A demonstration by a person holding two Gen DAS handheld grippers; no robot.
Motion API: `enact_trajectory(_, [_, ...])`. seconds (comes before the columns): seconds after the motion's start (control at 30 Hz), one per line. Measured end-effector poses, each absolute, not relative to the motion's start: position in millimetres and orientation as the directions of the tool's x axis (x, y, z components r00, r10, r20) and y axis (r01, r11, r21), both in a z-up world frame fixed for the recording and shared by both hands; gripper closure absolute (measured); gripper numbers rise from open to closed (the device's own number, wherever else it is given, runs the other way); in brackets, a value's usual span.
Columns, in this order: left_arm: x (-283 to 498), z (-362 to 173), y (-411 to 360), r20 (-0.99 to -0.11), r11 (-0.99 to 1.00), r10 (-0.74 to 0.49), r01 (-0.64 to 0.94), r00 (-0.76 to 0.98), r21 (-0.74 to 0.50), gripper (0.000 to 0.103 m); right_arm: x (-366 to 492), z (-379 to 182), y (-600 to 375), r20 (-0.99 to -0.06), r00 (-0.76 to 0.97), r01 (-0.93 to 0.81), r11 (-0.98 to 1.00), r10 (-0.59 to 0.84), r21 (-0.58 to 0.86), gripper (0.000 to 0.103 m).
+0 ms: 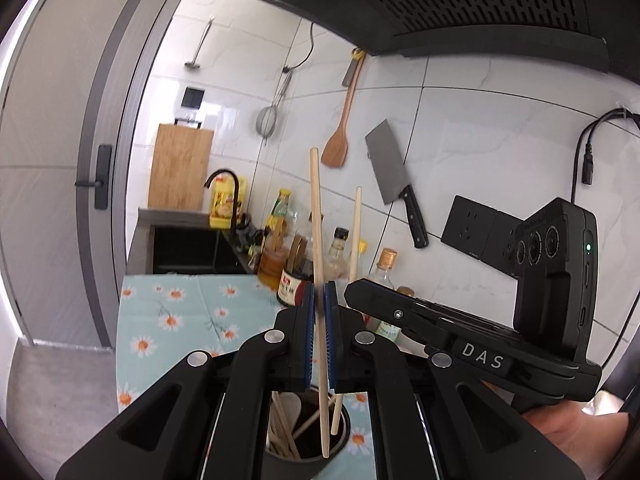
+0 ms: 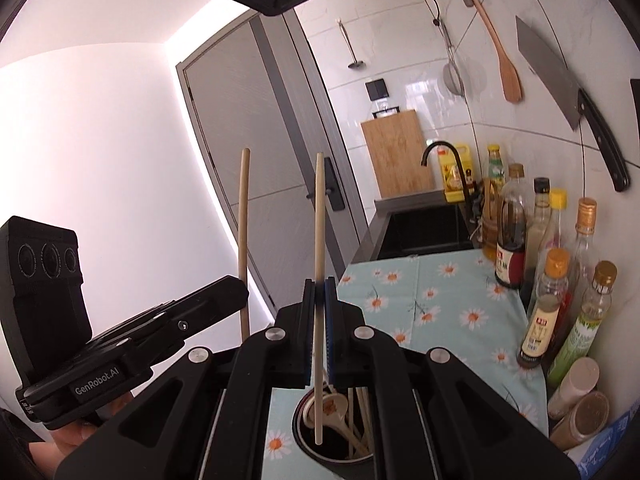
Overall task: Organize utensils
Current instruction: 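Carry chopstick with left tool while right tool carries its chopstick over the holder, then open both grippers over the holder, dropping the chopsticks in, and pull back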
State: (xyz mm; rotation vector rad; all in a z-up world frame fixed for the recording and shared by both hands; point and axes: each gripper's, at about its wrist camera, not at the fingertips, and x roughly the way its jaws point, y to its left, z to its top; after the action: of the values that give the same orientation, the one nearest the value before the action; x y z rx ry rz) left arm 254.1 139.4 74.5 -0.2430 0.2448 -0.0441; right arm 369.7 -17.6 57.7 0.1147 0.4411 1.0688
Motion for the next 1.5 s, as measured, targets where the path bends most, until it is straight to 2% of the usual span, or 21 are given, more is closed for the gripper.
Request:
enact_trajectory(0.2, [264,61,147,-0.187,0.962,-0.105,0.052,0.977,-0.267,0.099,381,47,-14,-0.289,0.435,-0.807,0.511,0.853,0.295,0.097])
enact_trajectory(0.3, [269,52,151,-0.180,0.957,-0.111,0.056,0.977,-0.284,0.099,384,39,-10,-0.315,0.440,-0.796,0.527,0.841,0.297,0.097])
enact_trajectory(0.53, [277,28,153,-0.211,0.955,-0.104,0.039,0.972,-0.293,0.099,387,16,-3,-0.363,0.440,-0.779,0.551,0.821,0.301,0.097])
enact_trajectory(0.7, [282,8,153,-0.272,0.953,-0.092,0.006,0.958,-0.302,0.099,384,3,-2,-0.393,0.435,-0.763,0.563,0.810,0.316,0.097])
enact_trajectory(0.73, [283,6,153,-0.286,0.951,-0.104,0.011,0.953,-0.308,0.098,383,2,-2,-0.402,0.433,-0.758,0.568,0.807,0.322,0.096])
enact_trajectory(0.8, [280,2,152,-0.294,0.953,-0.101,0.008,0.950,-0.303,0.098,384,-1,-5,-0.419,0.424,-0.747,0.572,0.803,0.340,0.078])
enact_trajectory(1.17, [249,17,150,-0.265,0.954,-0.075,-0.008,0.961,-0.300,0.097,363,18,-34,-0.382,0.435,-0.734,0.567,0.816,0.375,0.078])
enact_trajectory(1.2, [246,19,149,-0.263,0.953,-0.075,-0.008,0.962,-0.302,0.095,360,20,-36,-0.379,0.438,-0.734,0.568,0.815,0.372,0.078])
enact_trajectory(1.27, [238,23,146,-0.257,0.952,-0.075,-0.007,0.963,-0.305,0.074,352,25,-42,-0.373,0.444,-0.737,0.569,0.815,0.365,0.078])
enact_trajectory(1.4, [218,30,137,-0.247,0.956,-0.066,-0.010,0.967,-0.295,0.074,332,35,-56,-0.355,0.452,-0.748,0.565,0.818,0.349,0.077])
enact_trajectory(1.5, [203,34,131,-0.246,0.957,-0.051,-0.023,0.968,-0.290,0.073,316,40,-68,-0.340,0.447,-0.763,0.551,0.828,0.340,0.072])
